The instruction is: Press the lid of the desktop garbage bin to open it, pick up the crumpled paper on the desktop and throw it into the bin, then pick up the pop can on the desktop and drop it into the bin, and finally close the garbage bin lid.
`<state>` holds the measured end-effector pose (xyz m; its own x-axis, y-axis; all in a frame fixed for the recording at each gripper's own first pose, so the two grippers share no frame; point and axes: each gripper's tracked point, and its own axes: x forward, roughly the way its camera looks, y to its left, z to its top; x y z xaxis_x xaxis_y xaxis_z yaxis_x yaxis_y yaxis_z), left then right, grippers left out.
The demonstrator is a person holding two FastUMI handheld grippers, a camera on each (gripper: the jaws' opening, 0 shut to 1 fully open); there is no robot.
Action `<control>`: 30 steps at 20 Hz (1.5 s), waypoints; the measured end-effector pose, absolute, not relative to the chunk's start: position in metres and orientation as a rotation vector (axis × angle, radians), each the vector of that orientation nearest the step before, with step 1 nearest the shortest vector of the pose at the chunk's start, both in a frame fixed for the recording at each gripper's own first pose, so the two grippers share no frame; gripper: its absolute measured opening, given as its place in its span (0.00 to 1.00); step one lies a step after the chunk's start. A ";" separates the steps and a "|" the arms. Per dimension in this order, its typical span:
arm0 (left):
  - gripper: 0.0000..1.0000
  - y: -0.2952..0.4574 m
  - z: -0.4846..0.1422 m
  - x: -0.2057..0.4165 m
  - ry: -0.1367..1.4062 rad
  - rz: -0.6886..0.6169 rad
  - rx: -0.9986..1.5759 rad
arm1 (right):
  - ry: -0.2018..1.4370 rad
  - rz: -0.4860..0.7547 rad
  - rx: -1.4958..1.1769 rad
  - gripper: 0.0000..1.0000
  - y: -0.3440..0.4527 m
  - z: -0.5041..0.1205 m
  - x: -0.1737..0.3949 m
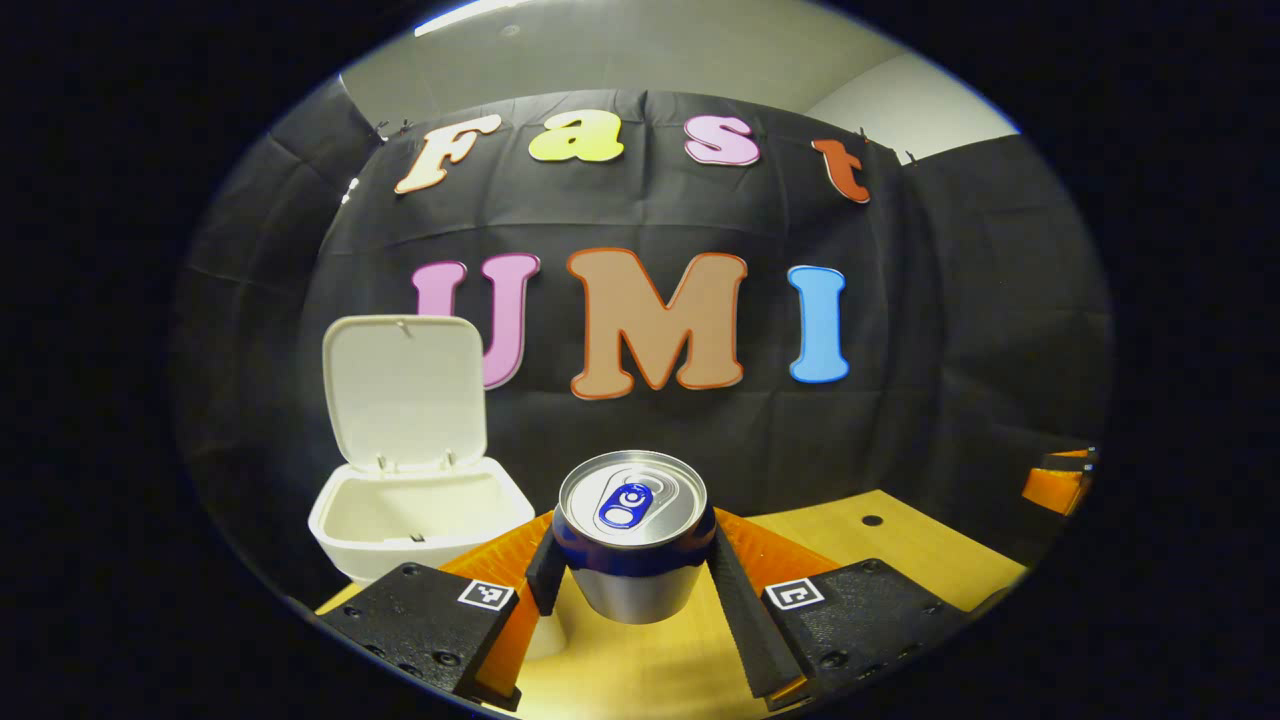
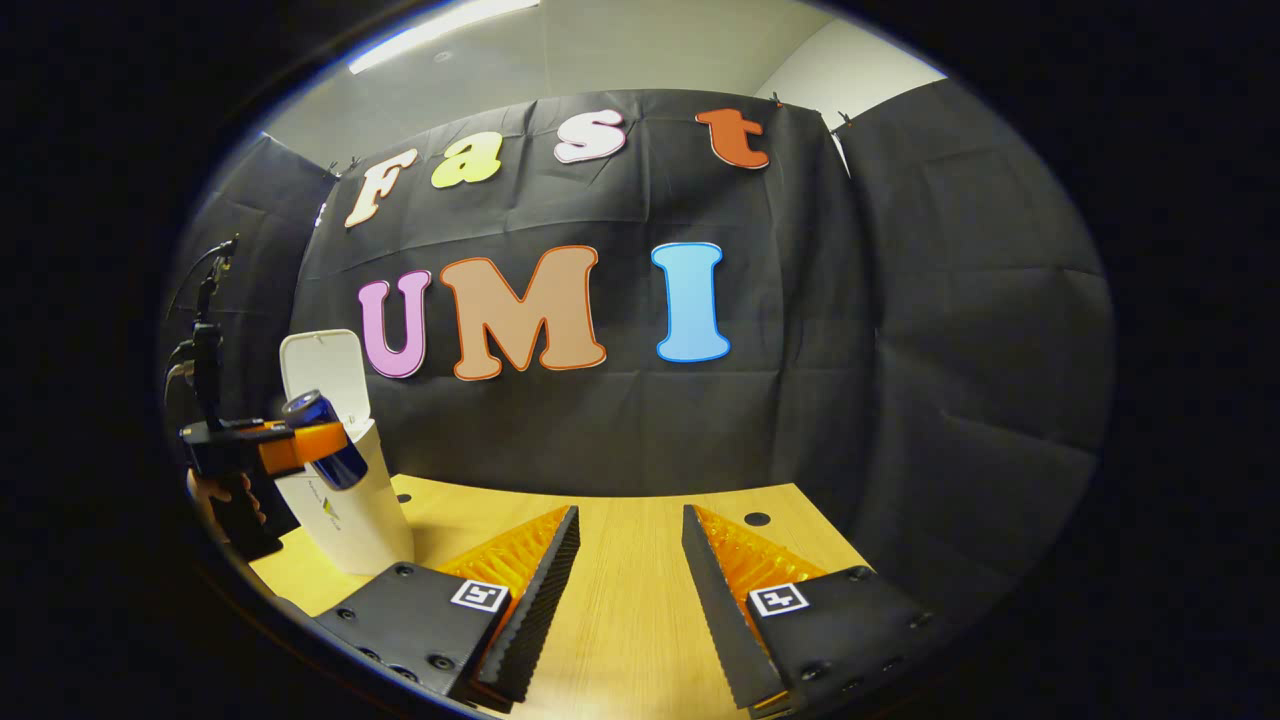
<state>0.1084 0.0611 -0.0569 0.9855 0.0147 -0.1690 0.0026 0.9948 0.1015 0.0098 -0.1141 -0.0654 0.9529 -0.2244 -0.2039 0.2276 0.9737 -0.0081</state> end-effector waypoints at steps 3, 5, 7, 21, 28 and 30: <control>0.75 0.102 -0.038 0.123 0.155 0.066 0.137 | 0.214 -0.226 0.020 0.72 -0.107 -0.064 0.011; 0.76 0.127 -0.031 0.134 0.146 0.108 0.138 | 0.229 -0.226 0.024 0.73 -0.106 -0.066 0.011; 0.76 0.154 -0.031 0.143 0.151 0.153 0.139 | 0.234 -0.230 0.029 0.72 -0.104 -0.066 0.010; 0.77 0.254 -0.126 0.179 0.354 0.312 0.070 | 0.265 -0.263 0.017 0.65 -0.097 -0.073 0.006; 0.79 0.260 -0.129 0.182 0.298 0.305 0.068 | 0.260 -0.260 0.014 0.65 -0.096 -0.067 0.006; 0.84 0.259 -0.127 0.180 0.290 0.310 0.085 | 0.252 -0.256 0.010 0.65 -0.095 -0.064 0.006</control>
<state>0.1804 0.2592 -0.1273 0.9115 0.3122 -0.2677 -0.2880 0.9493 0.1264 0.0057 -0.0947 -0.0645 0.9360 -0.2497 -0.2481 0.2522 0.9674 -0.0224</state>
